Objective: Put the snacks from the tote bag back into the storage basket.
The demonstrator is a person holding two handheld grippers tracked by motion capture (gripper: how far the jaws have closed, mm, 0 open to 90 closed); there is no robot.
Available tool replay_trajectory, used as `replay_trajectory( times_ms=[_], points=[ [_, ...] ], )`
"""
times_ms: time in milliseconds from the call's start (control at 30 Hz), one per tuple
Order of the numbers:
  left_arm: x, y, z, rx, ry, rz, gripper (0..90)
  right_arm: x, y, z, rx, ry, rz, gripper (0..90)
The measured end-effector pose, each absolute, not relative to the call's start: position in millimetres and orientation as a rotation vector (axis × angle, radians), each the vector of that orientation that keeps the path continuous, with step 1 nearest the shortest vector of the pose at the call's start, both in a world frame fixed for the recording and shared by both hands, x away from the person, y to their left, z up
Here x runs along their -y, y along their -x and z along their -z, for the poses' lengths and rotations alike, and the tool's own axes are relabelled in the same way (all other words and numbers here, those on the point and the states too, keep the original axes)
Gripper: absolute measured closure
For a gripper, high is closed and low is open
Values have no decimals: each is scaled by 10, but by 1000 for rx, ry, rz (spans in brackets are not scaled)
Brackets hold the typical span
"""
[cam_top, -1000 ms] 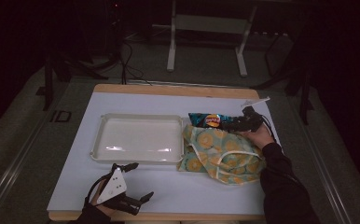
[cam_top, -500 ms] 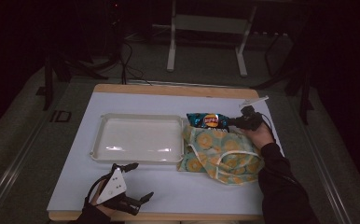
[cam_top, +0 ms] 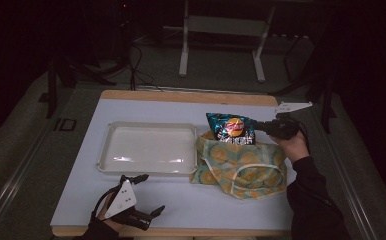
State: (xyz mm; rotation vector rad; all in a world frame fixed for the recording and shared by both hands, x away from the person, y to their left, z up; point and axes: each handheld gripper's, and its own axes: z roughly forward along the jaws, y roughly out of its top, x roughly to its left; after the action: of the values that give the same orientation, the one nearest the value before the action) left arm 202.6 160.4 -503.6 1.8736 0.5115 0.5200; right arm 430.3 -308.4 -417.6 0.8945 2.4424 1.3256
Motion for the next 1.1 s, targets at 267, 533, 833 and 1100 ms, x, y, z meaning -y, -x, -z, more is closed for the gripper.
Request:
replay_trajectory(
  times_ms=[267, 533, 833, 1100],
  points=[
    [-1603, -2024, 5036, -513, -1876, -524, 3, 3124, -4171, 3948, -2407, -837, -1375, 900],
    [-1603, -2030, 5038, -515, -1876, -521, 3, 3230, -4114, 3725, -2334, -828, -1405, 900],
    [-1598, -2038, 5040, -520, -1875, -520, 3, 3332, -4094, 3454, -2229, -853, -1405, 900],
    [-1603, -2034, 5037, -520, -1873, -522, 3, 3383, -4081, 3100, -2101, -858, -1439, 900]
  ],
)
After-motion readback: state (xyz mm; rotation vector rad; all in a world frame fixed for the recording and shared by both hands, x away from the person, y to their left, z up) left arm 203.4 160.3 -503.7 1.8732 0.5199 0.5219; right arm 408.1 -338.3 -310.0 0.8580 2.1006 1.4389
